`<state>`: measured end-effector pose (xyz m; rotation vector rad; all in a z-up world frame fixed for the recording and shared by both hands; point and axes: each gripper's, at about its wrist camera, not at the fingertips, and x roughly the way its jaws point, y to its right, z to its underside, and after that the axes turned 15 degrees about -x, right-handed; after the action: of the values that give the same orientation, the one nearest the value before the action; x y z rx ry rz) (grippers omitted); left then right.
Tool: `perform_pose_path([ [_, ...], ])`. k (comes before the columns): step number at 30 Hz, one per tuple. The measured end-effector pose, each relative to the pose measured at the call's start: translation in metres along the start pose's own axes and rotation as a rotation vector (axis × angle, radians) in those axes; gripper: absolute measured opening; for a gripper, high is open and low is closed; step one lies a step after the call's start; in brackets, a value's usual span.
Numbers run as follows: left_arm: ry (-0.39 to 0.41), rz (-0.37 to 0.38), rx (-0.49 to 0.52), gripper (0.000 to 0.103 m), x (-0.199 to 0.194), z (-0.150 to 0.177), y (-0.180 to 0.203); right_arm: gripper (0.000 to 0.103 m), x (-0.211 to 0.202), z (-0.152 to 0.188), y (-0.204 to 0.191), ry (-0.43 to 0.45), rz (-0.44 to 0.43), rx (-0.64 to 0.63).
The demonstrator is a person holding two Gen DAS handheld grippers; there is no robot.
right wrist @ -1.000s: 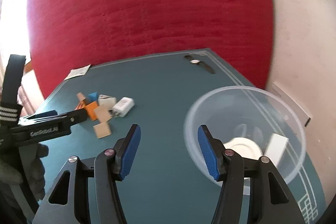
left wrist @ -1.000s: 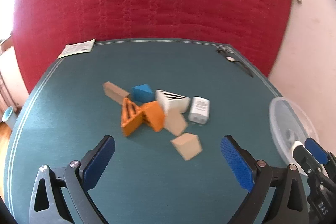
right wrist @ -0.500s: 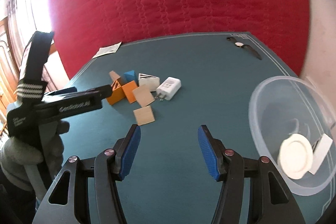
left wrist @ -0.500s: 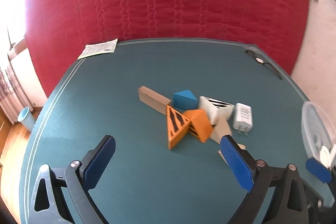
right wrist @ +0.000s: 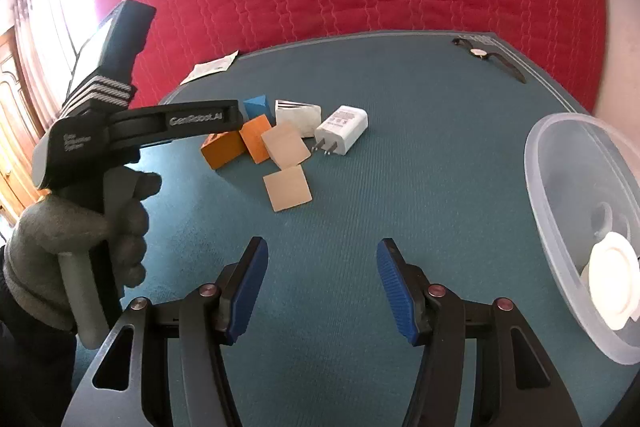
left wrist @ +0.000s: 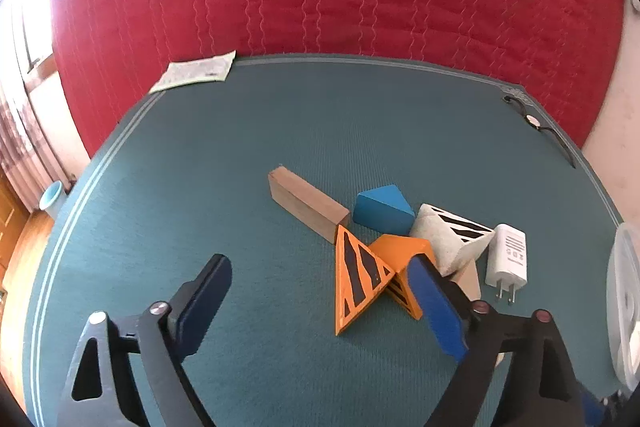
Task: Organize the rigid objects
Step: 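Move both grippers back to the block pile, then grasp the orange striped triangle with the left gripper while the right grasps a wooden cube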
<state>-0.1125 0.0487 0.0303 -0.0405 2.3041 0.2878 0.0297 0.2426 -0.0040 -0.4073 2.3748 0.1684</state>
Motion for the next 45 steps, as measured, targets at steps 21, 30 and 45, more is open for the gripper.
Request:
perform_pose_path([
  [21,-0.037,0.017,-0.031,0.065,0.012,0.005,-0.023,0.058,0.010,0.001,-0.003,-0.051,0.005,-0.018],
  [30,-0.029,0.050,-0.017,0.044,0.009,0.007,-0.022,0.058,0.017,-0.013,-0.007,-0.071,-0.035,-0.027],
  [45,0.011,0.025,-0.021,0.044,0.001,0.011,-0.024,0.058,0.061,-0.049,-0.024,-0.082,-0.031,-0.090],
])
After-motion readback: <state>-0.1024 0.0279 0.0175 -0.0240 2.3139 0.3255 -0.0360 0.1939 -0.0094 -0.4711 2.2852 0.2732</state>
